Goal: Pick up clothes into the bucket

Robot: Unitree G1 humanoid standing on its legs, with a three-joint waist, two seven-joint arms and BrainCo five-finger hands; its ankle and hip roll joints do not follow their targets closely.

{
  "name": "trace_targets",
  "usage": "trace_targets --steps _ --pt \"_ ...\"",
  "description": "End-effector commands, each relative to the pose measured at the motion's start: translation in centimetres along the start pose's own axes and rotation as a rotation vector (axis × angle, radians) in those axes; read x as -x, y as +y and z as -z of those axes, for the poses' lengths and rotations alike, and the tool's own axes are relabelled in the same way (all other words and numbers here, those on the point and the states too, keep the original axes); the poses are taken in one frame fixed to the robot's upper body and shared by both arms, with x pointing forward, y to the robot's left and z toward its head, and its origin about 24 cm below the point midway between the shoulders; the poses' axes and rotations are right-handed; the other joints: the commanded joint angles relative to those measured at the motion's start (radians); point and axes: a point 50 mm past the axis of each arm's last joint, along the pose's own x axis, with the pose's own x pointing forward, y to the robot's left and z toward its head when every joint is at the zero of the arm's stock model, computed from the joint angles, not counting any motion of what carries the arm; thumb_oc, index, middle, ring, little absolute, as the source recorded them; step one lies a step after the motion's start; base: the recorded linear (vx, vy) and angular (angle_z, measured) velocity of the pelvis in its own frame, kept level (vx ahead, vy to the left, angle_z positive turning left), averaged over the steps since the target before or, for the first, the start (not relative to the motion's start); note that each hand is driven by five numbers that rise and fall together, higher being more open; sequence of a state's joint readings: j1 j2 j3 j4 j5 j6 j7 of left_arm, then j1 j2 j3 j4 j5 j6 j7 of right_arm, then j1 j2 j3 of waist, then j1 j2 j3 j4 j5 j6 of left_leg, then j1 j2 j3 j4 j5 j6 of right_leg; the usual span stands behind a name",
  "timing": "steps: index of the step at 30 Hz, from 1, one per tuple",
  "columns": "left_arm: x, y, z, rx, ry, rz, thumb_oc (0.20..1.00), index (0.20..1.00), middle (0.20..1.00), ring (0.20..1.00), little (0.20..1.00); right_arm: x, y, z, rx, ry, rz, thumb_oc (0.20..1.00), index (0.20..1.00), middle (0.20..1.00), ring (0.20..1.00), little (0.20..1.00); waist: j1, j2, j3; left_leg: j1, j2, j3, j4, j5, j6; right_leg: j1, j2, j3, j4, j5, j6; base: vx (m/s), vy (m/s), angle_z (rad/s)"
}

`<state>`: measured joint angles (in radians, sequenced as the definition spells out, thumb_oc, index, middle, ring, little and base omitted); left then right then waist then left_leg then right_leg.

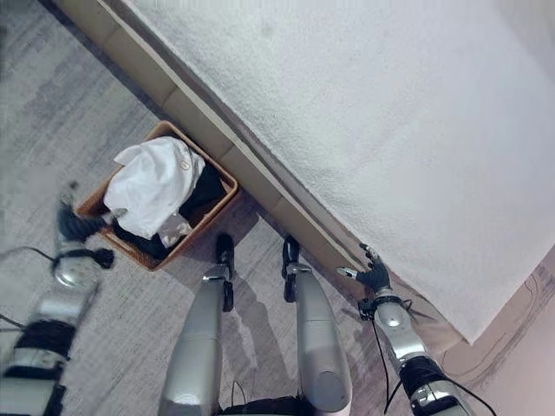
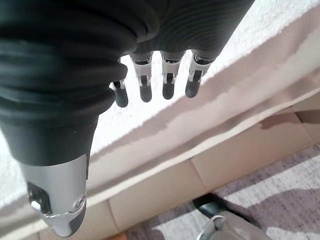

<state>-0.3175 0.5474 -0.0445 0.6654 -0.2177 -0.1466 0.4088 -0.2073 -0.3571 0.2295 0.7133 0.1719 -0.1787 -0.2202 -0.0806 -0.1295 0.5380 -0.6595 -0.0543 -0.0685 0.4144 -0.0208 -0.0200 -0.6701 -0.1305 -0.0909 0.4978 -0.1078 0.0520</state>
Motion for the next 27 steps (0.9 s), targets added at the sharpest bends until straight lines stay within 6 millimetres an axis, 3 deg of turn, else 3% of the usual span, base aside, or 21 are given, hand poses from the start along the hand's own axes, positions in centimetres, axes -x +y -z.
trace_targets --steps 1,5,6,10,13,15,22,27 --pt "1.9 -3.2 2.4 0.3 0.129 0.129 1.0 1.0 1.0 1.0 1.0 0.1 -2.9 0.9 0.004 0.043 0.078 1.0 1.0 1.0 1.0 1.0 0.005 0.079 -0.018 0.065 -0.019 -0.019 0.0 -0.028 0.005 0.104 -0.053 0.031 -0.113 0.075 0.053 0.03 -0.023 0.0" --pt "5.3 -6.3 6.0 0.371 0.294 0.251 1.0 1.0 1.0 1.0 1.0 0.7 -3.1 3.1 -0.008 0.136 0.091 1.0 1.0 1.0 1.0 1.0 0.003 0.106 -0.045 0.196 -0.016 -0.02 -0.079 -0.012 -0.004 0.224 -0.052 0.015 -0.166 0.08 0.054 0.09 -0.041 0.02" --pt "7.3 -7.1 8.0 0.358 0.373 0.287 1.0 1.0 1.0 1.0 1.0 1.3 -2.9 4.5 0.019 0.192 0.082 1.0 1.0 1.0 1.0 1.0 0.002 0.116 -0.078 0.255 -0.01 -0.016 -0.127 -0.002 -0.009 0.279 -0.044 0.007 -0.205 0.086 0.056 0.11 -0.059 0.01" --pt "9.2 -7.1 10.1 0.314 0.443 0.282 1.0 1.0 1.0 1.0 1.0 2.6 -2.5 6.7 0.062 0.281 0.065 1.0 1.0 1.0 1.0 1.0 0.005 0.121 -0.139 0.338 0.003 -0.015 -0.201 0.013 -0.015 0.351 -0.027 -0.004 -0.264 0.096 0.058 0.12 -0.083 -0.04" --pt "10.7 -6.6 11.9 0.18 0.482 0.301 1.0 1.0 1.0 1.0 1.0 4.1 -2.0 8.7 0.116 0.354 0.035 1.0 1.0 1.0 1.0 1.0 0.013 0.123 -0.199 0.409 0.013 -0.018 -0.263 0.028 -0.023 0.424 -0.008 -0.014 -0.325 0.099 0.06 0.1 -0.084 -0.06" --pt "12.7 -6.0 14.3 0.033 0.577 0.333 1.0 1.0 1.0 1.0 1.0 5.3 -1.8 10.2 0.143 0.413 0.013 1.0 1.0 1.0 1.0 1.0 0.014 0.127 -0.246 0.463 0.024 -0.019 -0.306 0.037 -0.027 0.479 0.009 -0.022 -0.365 0.098 0.058 0.11 -0.074 -0.03" --pt "15.9 -5.8 16.6 -0.177 0.648 0.486 1.0 1.0 1.0 1.0 1.0 7.2 -1.4 12.5 0.153 0.519 -0.022 1.0 1.0 1.0 1.0 1.0 0.014 0.123 -0.322 0.547 0.04 -0.011 -0.351 0.042 -0.034 0.577 0.029 -0.033 -0.426 0.097 0.053 0.08 -0.056 0.01" --pt "18.1 -5.7 17.9 -0.134 0.75 0.468 1.0 1.0 1.0 1.0 1.0 8.2 -0.9 13.5 0.136 0.574 -0.038 1.0 1.0 1.0 1.0 1.0 0.022 0.118 -0.369 0.589 0.036 -0.006 -0.329 0.018 -0.035 0.638 0.029 -0.027 -0.452 0.092 0.049 0.08 -0.034 0.04"
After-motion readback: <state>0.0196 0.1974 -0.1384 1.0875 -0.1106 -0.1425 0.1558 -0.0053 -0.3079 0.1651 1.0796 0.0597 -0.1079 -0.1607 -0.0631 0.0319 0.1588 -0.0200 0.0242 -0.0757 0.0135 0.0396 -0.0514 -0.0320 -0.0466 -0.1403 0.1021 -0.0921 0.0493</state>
